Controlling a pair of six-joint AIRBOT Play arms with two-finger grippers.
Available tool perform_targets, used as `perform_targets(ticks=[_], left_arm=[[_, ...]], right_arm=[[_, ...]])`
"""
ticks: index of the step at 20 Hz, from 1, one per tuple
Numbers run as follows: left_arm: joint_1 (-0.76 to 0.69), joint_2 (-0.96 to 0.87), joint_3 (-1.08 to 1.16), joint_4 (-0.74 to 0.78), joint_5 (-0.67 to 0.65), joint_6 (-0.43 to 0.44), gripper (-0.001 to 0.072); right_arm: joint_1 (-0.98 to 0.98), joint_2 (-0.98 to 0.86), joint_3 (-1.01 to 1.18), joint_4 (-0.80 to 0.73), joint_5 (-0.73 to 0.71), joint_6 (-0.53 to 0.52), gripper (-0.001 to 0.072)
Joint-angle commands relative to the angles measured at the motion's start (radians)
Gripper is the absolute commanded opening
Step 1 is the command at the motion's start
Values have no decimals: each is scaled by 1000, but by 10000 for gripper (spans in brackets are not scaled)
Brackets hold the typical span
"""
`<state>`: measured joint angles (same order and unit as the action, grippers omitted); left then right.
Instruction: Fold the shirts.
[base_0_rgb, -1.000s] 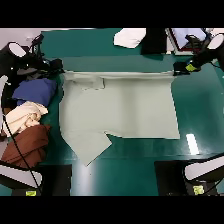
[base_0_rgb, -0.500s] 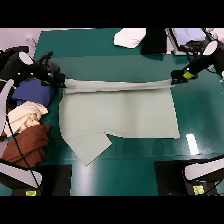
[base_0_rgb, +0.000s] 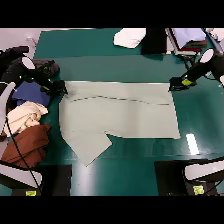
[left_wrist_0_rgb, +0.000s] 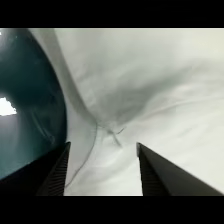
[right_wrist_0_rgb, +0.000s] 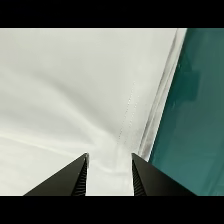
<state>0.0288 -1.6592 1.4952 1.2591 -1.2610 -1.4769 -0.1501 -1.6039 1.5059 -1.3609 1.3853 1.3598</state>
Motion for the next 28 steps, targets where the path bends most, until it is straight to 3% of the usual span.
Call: perform_targets(ticks=[1,4,8,11,17,21,24,25,26,27,28], left_arm=[[1,106,0,117,-35,-36,498],[1,307,-148,180,-43,-46,498],[-33,589,-521,172,-31,-126,498],[-106,718,-765,142,-5,-193,499],[-183,745,-1020,-75,122,-199,499],[-183,745,-1070,-142,153,-197,499],[-183,745,-1073,-255,272,-160,496],[-183,745,-1071,-269,304,-159,349],[-183,745,-1063,-269,315,-137,98],[-183,745,-1049,-268,314,-122,24],[-183,745,-1029,-266,299,-111,23]], right_arm=[[-3,36,39,-3,52,0,328],[-16,163,-29,-1,27,0,328],[-24,343,-186,7,21,0,328],[-24,431,-275,8,14,1,403],[-24,515,-345,7,6,1,407],[-24,521,-344,8,5,1,407],[-25,521,-344,71,5,0,407],[-25,521,-346,78,9,-8,407],[-27,521,-354,77,14,-19,407],[-35,521,-370,77,18,-25,407],[-58,521,-399,77,28,-26,407]])
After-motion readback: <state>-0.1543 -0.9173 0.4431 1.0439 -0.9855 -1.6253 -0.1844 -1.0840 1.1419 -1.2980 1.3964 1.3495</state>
